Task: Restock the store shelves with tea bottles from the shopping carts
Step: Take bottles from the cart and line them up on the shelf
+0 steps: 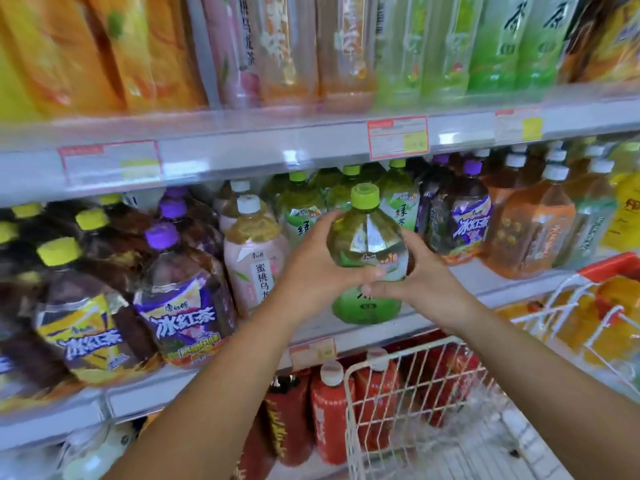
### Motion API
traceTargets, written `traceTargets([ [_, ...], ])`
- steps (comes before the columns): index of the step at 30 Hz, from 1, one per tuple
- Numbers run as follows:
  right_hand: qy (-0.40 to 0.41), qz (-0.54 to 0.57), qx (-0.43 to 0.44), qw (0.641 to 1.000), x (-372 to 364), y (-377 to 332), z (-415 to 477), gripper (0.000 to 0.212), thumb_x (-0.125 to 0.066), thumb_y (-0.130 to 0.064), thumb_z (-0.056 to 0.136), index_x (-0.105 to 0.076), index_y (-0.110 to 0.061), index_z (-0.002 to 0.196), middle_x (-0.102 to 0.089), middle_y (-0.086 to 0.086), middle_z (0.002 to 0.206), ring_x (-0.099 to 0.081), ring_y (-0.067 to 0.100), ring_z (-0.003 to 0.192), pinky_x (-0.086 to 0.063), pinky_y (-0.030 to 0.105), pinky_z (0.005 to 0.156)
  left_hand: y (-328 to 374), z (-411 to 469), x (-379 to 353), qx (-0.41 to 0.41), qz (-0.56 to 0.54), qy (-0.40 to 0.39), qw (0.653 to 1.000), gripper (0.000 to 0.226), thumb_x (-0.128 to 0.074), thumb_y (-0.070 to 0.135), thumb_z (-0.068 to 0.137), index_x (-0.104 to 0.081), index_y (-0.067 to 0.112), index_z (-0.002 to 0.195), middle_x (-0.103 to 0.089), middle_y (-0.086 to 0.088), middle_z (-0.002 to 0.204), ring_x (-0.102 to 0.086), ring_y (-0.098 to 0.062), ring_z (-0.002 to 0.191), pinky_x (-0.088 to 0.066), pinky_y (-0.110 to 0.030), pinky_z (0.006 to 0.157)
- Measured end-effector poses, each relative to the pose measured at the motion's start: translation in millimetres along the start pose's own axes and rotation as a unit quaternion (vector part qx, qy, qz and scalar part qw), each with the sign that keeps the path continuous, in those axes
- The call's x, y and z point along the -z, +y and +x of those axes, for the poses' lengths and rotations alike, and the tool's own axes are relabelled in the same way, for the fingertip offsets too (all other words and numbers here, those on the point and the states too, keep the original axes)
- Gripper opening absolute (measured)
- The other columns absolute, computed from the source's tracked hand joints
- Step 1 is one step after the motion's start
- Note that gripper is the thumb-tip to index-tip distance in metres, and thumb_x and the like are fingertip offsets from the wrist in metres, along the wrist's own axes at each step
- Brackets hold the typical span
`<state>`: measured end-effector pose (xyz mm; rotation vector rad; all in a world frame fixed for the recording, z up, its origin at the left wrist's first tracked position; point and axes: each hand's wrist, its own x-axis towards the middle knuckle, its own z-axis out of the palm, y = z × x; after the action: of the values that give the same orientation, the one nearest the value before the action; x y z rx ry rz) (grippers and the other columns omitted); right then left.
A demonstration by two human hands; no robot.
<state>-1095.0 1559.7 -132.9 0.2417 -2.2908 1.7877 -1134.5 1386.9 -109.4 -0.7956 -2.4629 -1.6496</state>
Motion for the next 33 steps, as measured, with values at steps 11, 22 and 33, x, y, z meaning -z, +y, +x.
traceTargets([
  [11, -0.025, -0.029, -0.117, 0.992, -42.7, 41.3, 78.2, 0.112, -0.087, -0.029, 0.066, -0.015, -0.037, 0.151, -0.023, -0.005, 0.156, -0.026, 0.015, 0.141, -0.028, 0.033, 0.113, -119.4, -62.4, 21.0, 0.009, 0.284, -0.002, 0.959, 0.044, -0.075, 0.050, 0.078, -0.067, 0.032, 0.117, -0.061, 0.015, 0.104, -0.056, -0.005, 0.099, -0.045, -0.020, 0.083],
  [22, 0.024, -0.088, -0.056, 0.994, -49.5, 56.5, 99.1, 0.057, -0.083, -0.030, 0.073, -0.046, -0.017, 0.115, -0.060, -0.004, 0.115, -0.057, 0.010, 0.102, -0.044, 0.019, 0.080, -127.4, -58.8, 11.1, -0.013, 0.347, 0.064, 0.935, 0.014, -0.077, 0.046, 0.074, -0.069, 0.038, 0.082, -0.054, 0.023, 0.074, -0.047, 0.006, 0.073, -0.025, -0.003, 0.058],
  [33, 0.049, -0.143, -0.078, 0.985, -0.1, 49.0, 24.5, 0.055, -0.067, -0.035, 0.087, -0.045, -0.023, 0.137, -0.060, 0.000, 0.116, -0.062, 0.019, 0.102, -0.051, 0.030, 0.086, -120.3, -57.6, 8.4, 0.035, 0.335, 0.060, 0.940, 0.026, -0.076, 0.045, 0.075, -0.068, 0.041, 0.100, -0.059, 0.020, 0.080, -0.061, -0.007, 0.087, -0.052, -0.029, 0.075],
])
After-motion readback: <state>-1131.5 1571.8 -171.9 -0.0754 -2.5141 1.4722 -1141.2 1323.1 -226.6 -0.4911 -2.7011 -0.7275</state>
